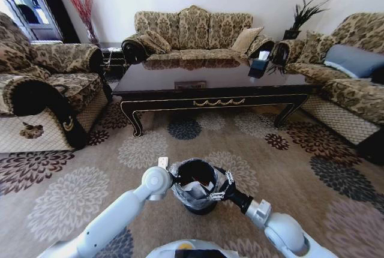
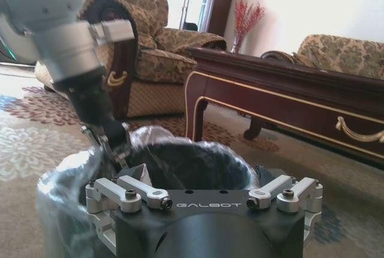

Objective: Move to the front of the table and pick up the trash from the floor, then place it into the trash bin.

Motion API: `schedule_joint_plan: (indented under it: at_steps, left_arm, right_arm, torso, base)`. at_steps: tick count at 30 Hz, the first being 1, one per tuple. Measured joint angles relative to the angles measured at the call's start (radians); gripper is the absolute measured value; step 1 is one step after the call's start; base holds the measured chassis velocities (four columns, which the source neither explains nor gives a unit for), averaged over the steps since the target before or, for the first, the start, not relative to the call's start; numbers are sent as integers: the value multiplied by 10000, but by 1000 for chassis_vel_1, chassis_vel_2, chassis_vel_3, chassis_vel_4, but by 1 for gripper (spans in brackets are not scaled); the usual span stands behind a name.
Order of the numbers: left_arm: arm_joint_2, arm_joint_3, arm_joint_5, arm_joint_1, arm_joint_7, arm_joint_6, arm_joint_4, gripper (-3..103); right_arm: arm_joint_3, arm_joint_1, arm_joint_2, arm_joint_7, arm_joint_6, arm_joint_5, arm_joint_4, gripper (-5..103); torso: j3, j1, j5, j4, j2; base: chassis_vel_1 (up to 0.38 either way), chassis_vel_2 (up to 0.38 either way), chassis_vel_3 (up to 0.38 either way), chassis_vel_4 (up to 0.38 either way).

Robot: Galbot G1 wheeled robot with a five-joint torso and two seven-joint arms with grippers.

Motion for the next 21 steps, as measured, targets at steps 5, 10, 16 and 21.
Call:
schedule_joint_plan:
  at_steps: [5,10,16,21]
  left_arm:
    - [82,-147,-4,131,71,1,-42,0]
    - [227,-601,-59,201,168,3,90,0]
    - [302,-1319,-215,211,284,0,466,0]
    - [456,-1803,-342,221,359,0,648,0]
  right_arm:
    - [26,25,49,42,202,-88,-451,100]
    - [253,-115,3,53,329,1,-425,100]
    - [425,-355,-100,56,470,85,-267,100]
    - [435,-316,-79,97,481,245,-191,100]
  torso:
    - [0,0,0,-1,0]
    - [0,0,-1,0,0]
    - [0,0,-2,-2,0]
    - [1,0,-2,-2,0]
  base:
    - [0,0,0,0]
    - [0,0,0,0]
    - [0,0,0,0]
    - [0,0,0,0]
